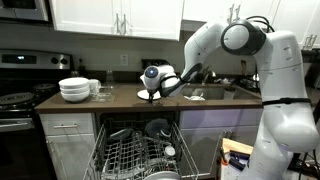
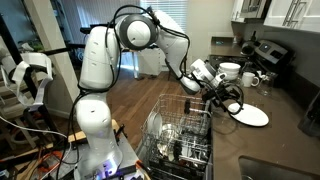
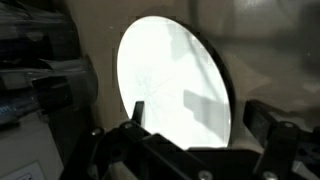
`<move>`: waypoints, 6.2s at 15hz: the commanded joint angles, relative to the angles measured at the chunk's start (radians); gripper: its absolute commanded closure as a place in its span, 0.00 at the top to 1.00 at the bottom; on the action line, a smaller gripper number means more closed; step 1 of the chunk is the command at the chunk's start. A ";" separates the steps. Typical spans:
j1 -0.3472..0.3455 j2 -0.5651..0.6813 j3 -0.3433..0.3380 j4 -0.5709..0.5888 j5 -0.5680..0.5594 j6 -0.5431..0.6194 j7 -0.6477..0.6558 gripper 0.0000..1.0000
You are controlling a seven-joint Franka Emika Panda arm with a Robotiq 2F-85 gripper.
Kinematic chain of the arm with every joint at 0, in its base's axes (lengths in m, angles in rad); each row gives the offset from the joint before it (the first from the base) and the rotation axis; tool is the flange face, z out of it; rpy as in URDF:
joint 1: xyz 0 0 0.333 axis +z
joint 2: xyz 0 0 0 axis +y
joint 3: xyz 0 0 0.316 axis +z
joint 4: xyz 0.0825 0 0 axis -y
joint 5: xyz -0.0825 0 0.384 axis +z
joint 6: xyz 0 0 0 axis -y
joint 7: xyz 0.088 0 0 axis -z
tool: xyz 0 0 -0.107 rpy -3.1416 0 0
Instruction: Take the plate from the counter and put it in the dishwasher
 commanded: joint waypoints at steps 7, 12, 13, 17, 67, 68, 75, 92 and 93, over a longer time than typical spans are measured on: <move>-0.015 0.076 -0.007 0.079 -0.087 0.007 0.085 0.63; -0.017 0.073 -0.002 0.077 -0.071 -0.002 0.069 0.61; -0.017 0.071 -0.002 0.076 -0.071 -0.003 0.068 0.58; -0.018 0.069 -0.002 0.075 -0.071 -0.002 0.066 0.42; 0.032 -0.106 0.106 -0.109 -0.381 -0.295 0.258 0.02; 0.032 -0.118 0.111 -0.120 -0.379 -0.298 0.258 0.02; 0.040 -0.215 0.147 -0.208 -0.372 -0.298 0.259 0.02; 0.059 -0.246 0.184 -0.281 -0.377 -0.290 0.250 0.02; 0.064 -0.249 0.188 -0.287 -0.387 -0.295 0.256 0.02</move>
